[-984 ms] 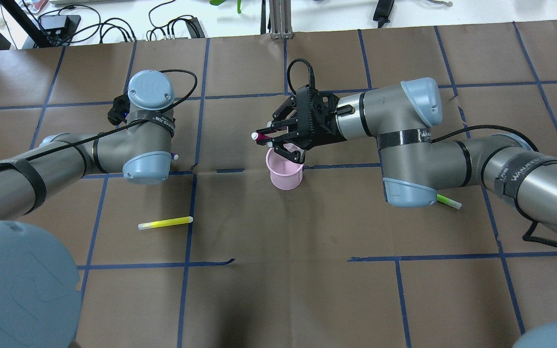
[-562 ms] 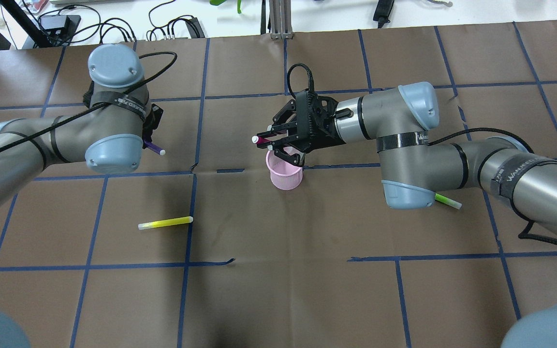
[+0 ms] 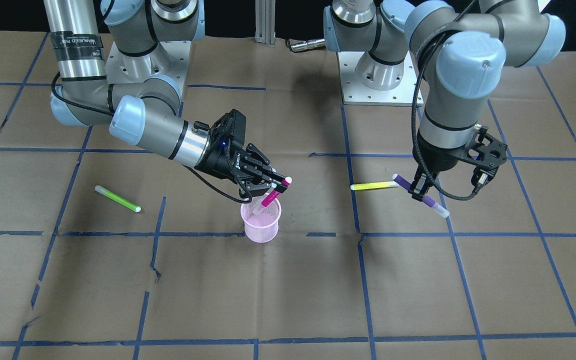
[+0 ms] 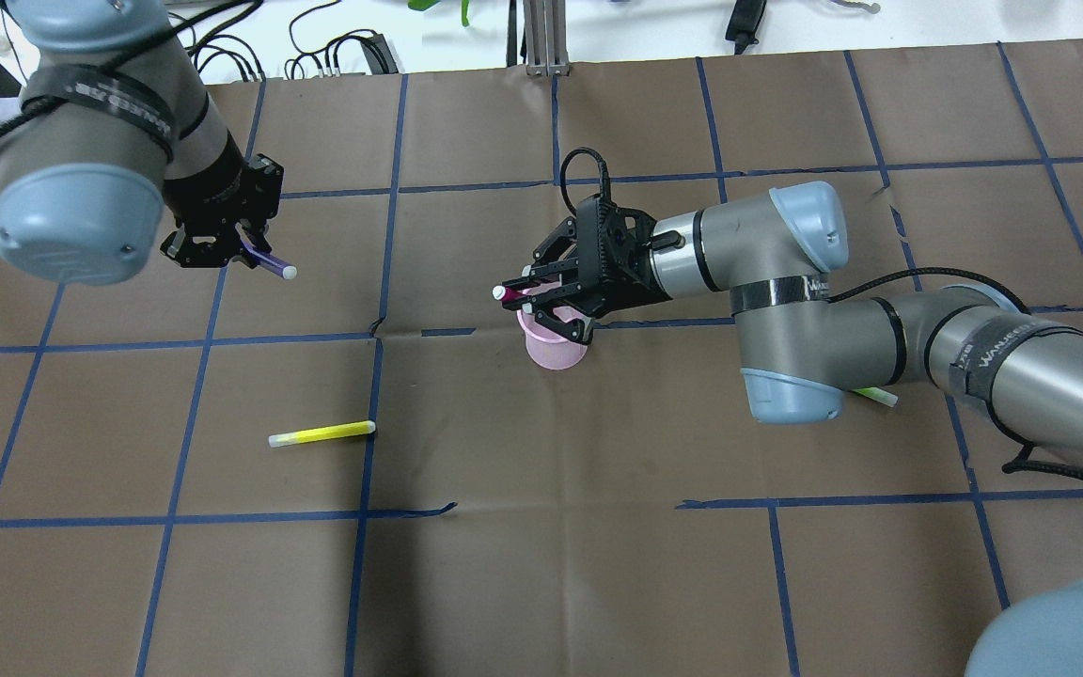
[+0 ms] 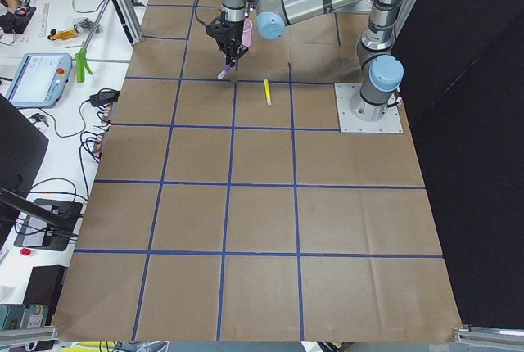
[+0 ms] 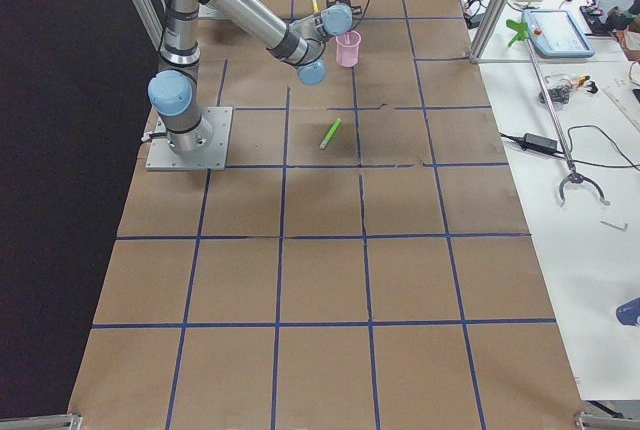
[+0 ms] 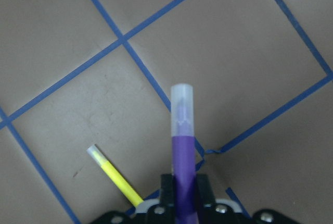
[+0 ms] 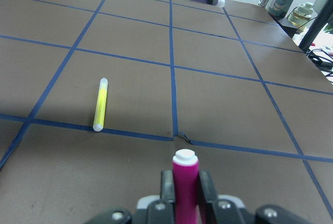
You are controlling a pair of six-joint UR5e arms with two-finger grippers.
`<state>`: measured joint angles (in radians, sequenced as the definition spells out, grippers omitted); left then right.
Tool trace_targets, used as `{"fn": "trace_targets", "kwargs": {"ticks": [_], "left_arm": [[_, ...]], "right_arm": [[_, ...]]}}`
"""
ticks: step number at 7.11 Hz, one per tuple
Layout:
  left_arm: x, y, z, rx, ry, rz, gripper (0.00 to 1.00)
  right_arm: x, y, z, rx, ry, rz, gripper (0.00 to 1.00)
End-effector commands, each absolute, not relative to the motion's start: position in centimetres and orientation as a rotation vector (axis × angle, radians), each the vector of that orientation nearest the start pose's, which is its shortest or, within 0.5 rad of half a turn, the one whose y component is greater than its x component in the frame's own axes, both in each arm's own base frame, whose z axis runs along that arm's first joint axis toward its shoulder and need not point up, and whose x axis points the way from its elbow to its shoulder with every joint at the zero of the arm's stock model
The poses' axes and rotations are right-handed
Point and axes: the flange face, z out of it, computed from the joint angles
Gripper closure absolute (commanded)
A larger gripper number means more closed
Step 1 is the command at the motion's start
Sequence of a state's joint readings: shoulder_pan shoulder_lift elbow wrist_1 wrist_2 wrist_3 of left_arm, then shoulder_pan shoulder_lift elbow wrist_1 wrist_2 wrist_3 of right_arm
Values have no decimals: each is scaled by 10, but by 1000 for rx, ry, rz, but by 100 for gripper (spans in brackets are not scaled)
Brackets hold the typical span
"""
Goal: Insert purple and pink pens into pink cup
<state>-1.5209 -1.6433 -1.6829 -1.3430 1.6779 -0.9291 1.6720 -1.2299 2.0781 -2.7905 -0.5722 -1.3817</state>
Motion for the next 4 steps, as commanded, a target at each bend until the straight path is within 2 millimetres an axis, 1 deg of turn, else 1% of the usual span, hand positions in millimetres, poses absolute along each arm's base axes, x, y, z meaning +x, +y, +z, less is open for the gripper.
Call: {"fn": "trace_targets", "kwargs": {"ticks": [1, 2, 3, 4], "left_arm": [[-107, -516, 471, -1549, 2688, -15, 91], [-110, -514, 477, -1601, 2655, 3, 91], [-111, -513, 482, -1626, 2648, -8, 91], [-112, -516, 478, -1619, 2655, 7, 91]], "right_arm": [[267, -492, 238, -1723, 1561, -1073, 82], [267, -497, 225, -1735, 1556, -1097, 80], [265, -504, 207, -1733, 1561, -1104, 79], [264, -506, 204, -1718, 1575, -1103, 72]]}}
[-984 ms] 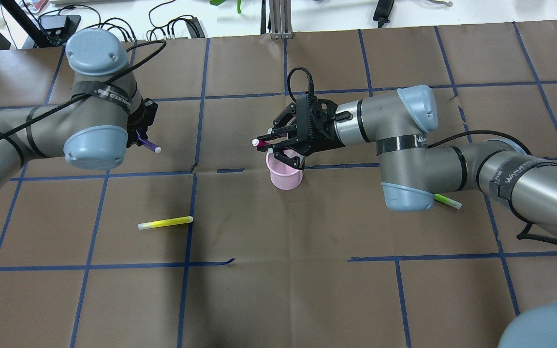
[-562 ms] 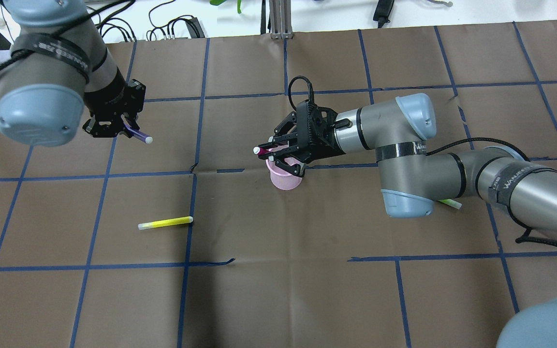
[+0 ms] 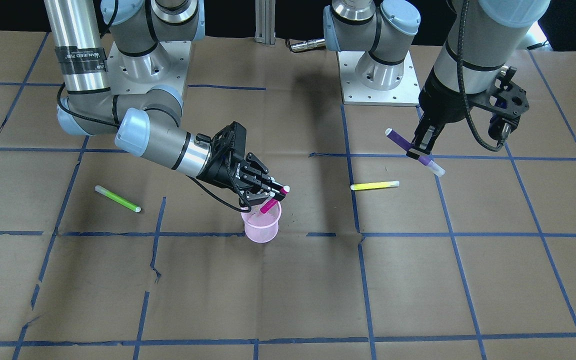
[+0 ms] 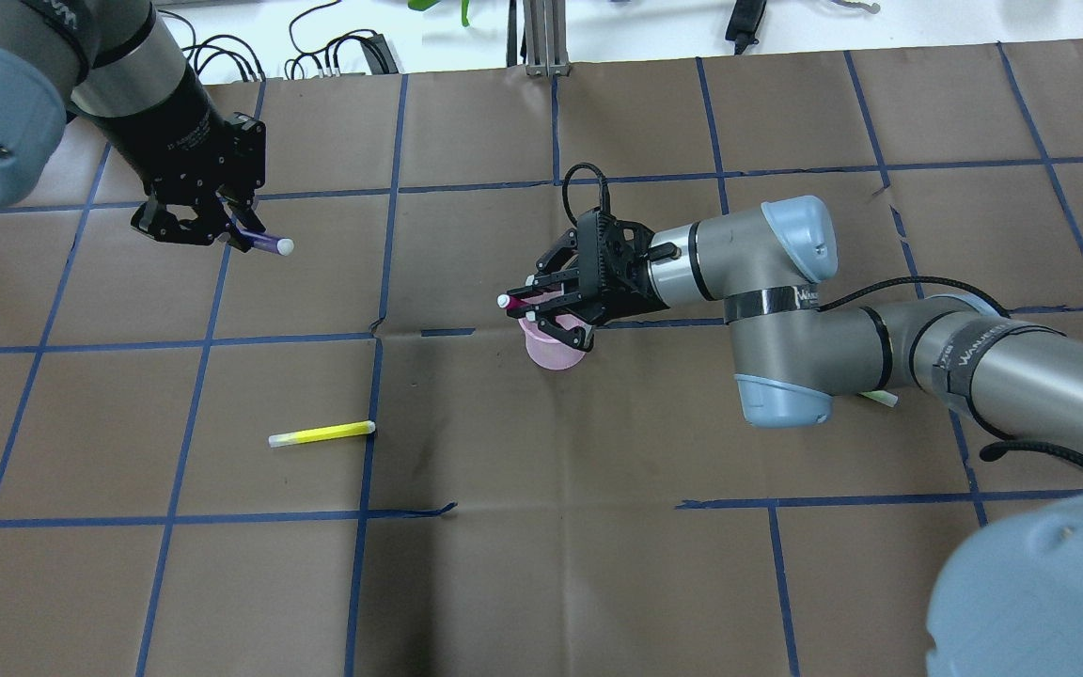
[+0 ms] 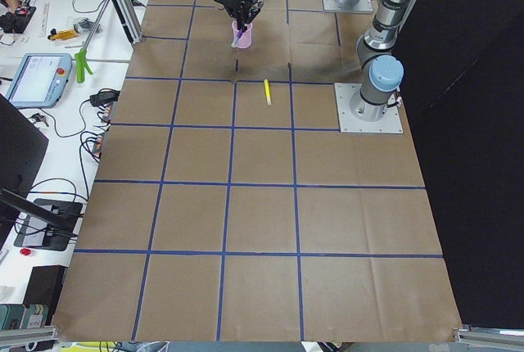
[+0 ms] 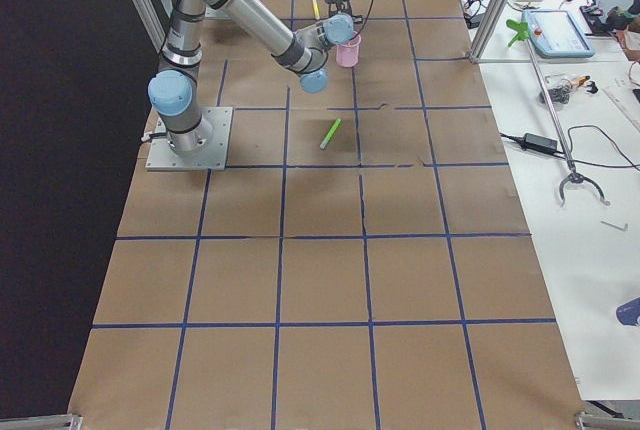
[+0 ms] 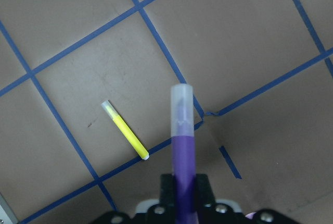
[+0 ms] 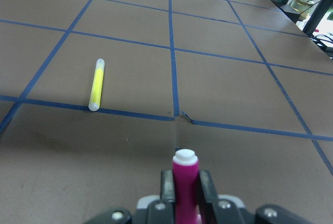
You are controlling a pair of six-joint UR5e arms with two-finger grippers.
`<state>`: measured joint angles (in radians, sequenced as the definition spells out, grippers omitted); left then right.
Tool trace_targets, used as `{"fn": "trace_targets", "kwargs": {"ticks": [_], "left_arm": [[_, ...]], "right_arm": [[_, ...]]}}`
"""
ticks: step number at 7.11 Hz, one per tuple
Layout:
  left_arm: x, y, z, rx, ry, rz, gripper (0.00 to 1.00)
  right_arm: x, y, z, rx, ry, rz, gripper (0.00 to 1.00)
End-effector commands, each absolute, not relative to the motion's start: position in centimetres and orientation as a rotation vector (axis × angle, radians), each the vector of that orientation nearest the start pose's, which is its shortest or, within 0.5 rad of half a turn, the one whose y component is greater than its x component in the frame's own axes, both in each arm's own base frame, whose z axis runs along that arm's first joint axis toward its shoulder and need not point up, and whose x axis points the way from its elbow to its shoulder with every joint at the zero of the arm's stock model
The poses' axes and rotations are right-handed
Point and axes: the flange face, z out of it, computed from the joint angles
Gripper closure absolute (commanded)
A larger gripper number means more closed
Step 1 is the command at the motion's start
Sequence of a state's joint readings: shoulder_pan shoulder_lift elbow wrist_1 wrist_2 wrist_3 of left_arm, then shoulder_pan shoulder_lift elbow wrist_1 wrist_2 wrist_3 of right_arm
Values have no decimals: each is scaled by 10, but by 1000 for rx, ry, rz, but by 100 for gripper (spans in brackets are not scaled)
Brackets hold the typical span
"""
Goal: Insert purple and pink pens into pink cup
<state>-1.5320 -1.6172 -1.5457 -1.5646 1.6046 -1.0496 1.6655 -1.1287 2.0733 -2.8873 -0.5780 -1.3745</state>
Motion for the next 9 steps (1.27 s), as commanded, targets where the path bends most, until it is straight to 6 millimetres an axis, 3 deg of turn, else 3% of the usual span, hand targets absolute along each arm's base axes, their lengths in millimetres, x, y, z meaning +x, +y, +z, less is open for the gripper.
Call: {"fn": "trace_targets", "kwargs": {"ticks": [1, 2, 3, 5, 6, 7, 9], "left_arm": [[-114, -517, 477, -1657, 2649, 21, 91], [-115, -515, 481, -1761, 2598, 20, 91], [-115, -513, 485, -1843, 2547, 8, 91], [-115, -514, 487, -2030, 2408, 7, 91], [-115, -513, 488, -2124, 2328, 4, 91], [-114, -512, 487, -2192, 2258, 5, 92], [-115, -511, 489, -2282, 2170, 8, 92]], "right_arm": [[264, -506, 207, -1676, 1608, -1084, 46], [261, -508, 211, -1673, 1642, -1081, 21], [262, -507, 218, -1661, 1668, -1076, 5], [253, -507, 249, -1680, 1777, -1057, 3], [250, -510, 284, -1669, 1828, -983, 2], [245, -516, 338, -1670, 1938, -829, 2], [215, -521, 411, -1582, 2185, -545, 0]]}}
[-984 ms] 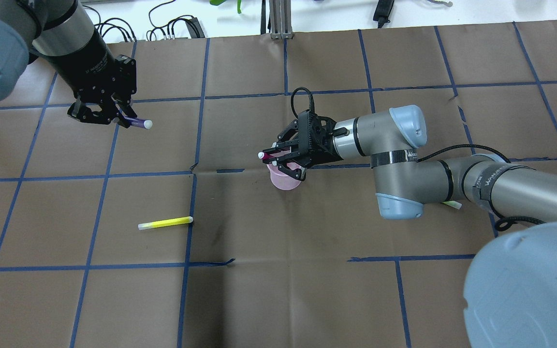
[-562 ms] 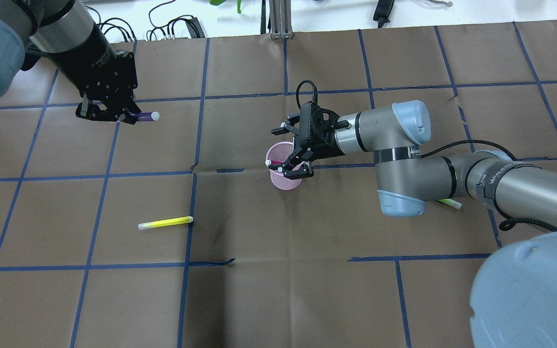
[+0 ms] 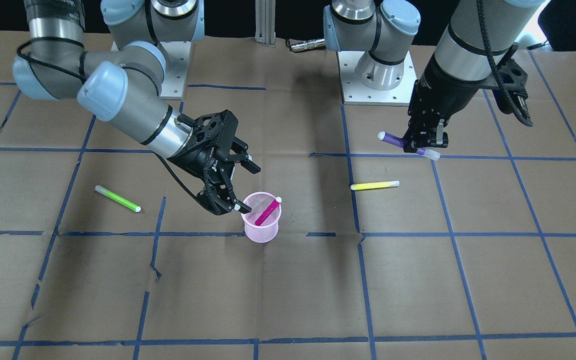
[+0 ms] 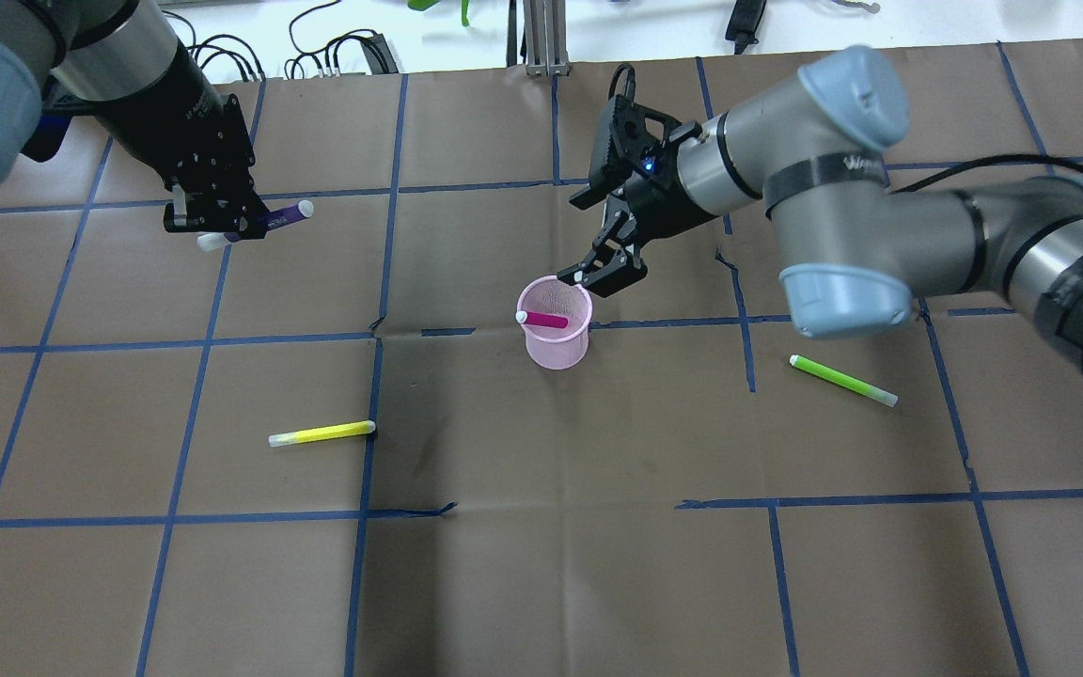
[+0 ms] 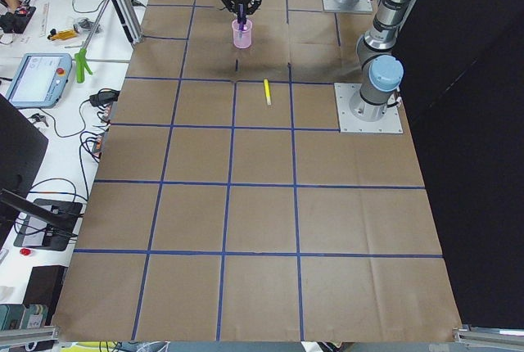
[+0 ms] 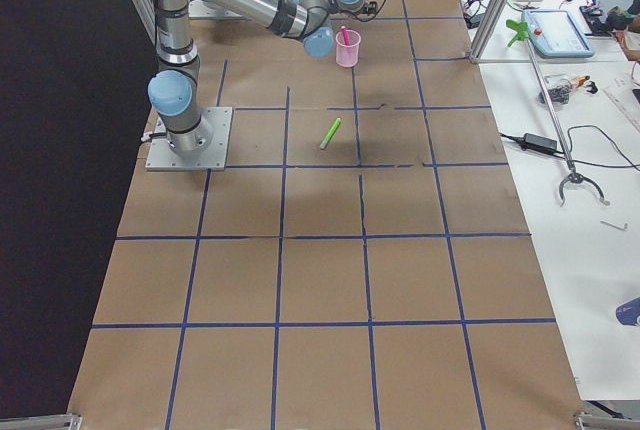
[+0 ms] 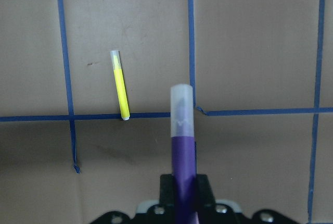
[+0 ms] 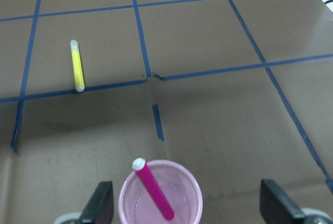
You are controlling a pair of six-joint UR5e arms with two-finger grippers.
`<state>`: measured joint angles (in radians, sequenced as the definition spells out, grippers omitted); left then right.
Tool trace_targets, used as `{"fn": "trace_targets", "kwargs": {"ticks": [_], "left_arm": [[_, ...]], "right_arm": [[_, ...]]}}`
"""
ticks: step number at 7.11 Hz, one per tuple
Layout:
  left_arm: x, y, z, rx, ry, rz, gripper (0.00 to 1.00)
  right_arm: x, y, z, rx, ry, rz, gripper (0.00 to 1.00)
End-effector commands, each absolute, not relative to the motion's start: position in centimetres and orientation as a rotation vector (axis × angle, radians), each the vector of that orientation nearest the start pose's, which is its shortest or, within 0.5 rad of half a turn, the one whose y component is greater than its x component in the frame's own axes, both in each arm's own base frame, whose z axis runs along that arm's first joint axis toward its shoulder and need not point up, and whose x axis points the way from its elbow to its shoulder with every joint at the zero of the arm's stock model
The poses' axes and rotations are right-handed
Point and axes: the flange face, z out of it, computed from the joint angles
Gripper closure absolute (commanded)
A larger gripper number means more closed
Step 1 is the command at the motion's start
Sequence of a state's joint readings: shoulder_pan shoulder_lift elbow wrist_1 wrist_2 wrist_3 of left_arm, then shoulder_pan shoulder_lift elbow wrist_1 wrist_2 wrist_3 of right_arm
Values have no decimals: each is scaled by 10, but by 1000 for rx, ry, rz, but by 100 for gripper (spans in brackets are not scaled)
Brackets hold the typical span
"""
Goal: Insert purple and pink pens into pink cup
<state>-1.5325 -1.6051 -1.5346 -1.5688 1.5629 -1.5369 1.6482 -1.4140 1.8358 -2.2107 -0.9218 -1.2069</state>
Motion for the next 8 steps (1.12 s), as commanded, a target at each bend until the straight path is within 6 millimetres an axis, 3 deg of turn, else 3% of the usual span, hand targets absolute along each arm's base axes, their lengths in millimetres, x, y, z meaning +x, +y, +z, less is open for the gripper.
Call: {"fn": "trace_targets", "kwargs": {"ticks": [1, 2, 3, 4, 5, 7, 8], "left_arm": [[-115, -510, 488, -2292, 2163, 19, 92], [-118, -510, 481, -2291, 2164, 49, 92], [-124, -513, 477, -2368, 2111, 89, 92], [-144, -513, 467, -2348, 2119, 117, 92], [-172, -512, 456, -2354, 2126, 156, 92], [-220, -517, 440, -2398, 2140, 203, 92], [-254, -523, 422, -2422, 2159, 239, 92]], "right_arm": [[186, -526, 441, -1412, 2452, -471, 0], [169, -524, 451, -1213, 2565, -412, 0], [145, -522, 467, -804, 2738, -386, 0], [103, -519, 468, -489, 2989, -276, 0], [92, -504, 472, -277, 3093, -163, 0], [88, -487, 512, 204, 3130, -166, 0], [96, -490, 534, 312, 3100, -167, 0]]}}
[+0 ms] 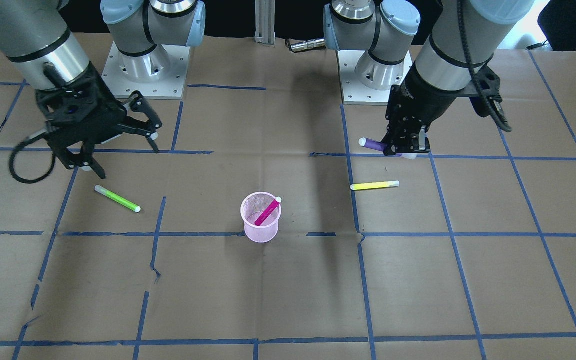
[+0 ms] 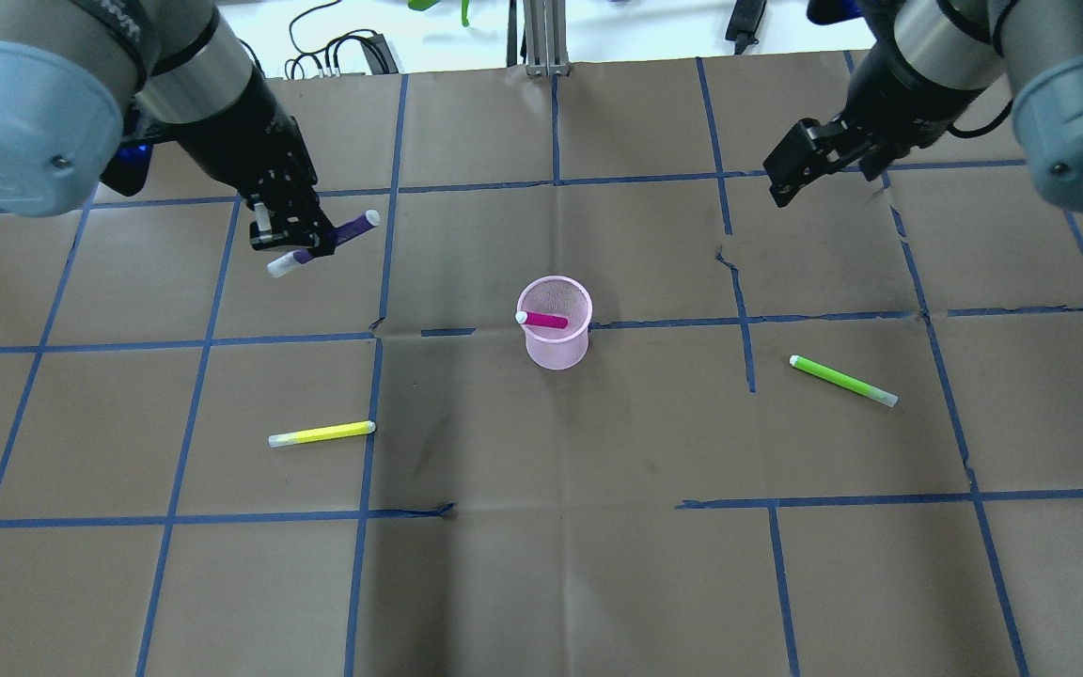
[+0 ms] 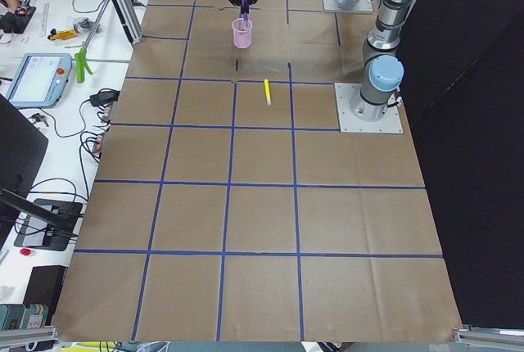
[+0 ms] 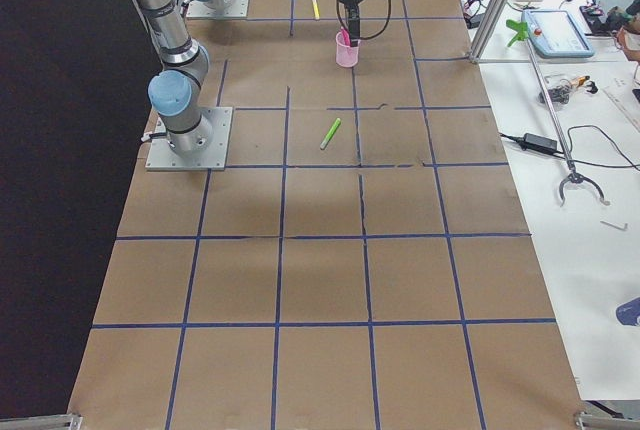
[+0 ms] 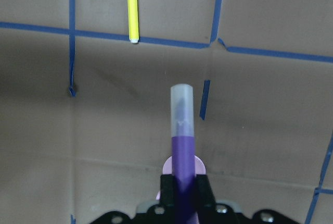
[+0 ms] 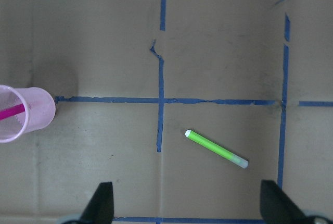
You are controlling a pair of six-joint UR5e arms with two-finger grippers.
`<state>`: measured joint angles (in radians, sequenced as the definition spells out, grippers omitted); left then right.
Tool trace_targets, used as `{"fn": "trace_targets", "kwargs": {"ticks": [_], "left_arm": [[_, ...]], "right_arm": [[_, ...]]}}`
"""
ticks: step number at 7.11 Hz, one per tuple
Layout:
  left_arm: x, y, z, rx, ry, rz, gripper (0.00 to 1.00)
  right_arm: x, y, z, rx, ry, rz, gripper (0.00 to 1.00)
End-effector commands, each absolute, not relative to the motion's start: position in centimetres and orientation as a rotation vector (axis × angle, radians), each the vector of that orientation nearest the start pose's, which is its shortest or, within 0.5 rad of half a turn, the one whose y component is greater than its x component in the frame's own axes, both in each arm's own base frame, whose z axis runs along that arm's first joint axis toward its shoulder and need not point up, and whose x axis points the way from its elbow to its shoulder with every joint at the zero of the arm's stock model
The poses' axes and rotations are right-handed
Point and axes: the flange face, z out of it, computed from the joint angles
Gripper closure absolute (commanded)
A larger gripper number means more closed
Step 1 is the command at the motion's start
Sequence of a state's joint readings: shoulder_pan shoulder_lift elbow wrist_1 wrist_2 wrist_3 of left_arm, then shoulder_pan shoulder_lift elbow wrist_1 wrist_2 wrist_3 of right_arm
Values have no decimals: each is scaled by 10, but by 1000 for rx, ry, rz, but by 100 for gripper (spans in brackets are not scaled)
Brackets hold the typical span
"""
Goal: Insert purple and pink pens into pink cup
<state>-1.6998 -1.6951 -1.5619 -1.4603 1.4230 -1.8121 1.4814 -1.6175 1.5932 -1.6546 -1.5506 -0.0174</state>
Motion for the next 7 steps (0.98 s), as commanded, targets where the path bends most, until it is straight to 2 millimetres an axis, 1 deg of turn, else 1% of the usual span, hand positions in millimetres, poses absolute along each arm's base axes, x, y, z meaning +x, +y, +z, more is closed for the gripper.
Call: {"fn": "trace_targets", "kwargs": {"ticks": [1, 2, 3, 4, 5, 6, 7], "left_arm": [[-285, -528, 408, -2464, 2185, 319, 92], [-310, -535, 396, -2517, 2208, 368, 92], [-329, -538, 380, -2520, 2226, 412, 92], [-346, -540, 362, -2500, 2251, 496, 91], [-356, -539, 354, -2493, 2274, 565, 91], [-354, -533, 347, -2482, 2270, 591, 88], [-351, -522, 333, -2465, 2274, 615, 86]], "right_arm": [[112, -495, 541, 303, 3079, -149, 0], [128, -496, 531, 257, 3089, -115, 0], [130, -500, 525, 245, 3088, -98, 0], [125, -503, 519, 235, 3100, -79, 0], [126, -502, 517, 235, 3103, -67, 0], [125, -501, 513, 236, 3106, -53, 0], [125, -499, 510, 236, 3106, -46, 0]]}}
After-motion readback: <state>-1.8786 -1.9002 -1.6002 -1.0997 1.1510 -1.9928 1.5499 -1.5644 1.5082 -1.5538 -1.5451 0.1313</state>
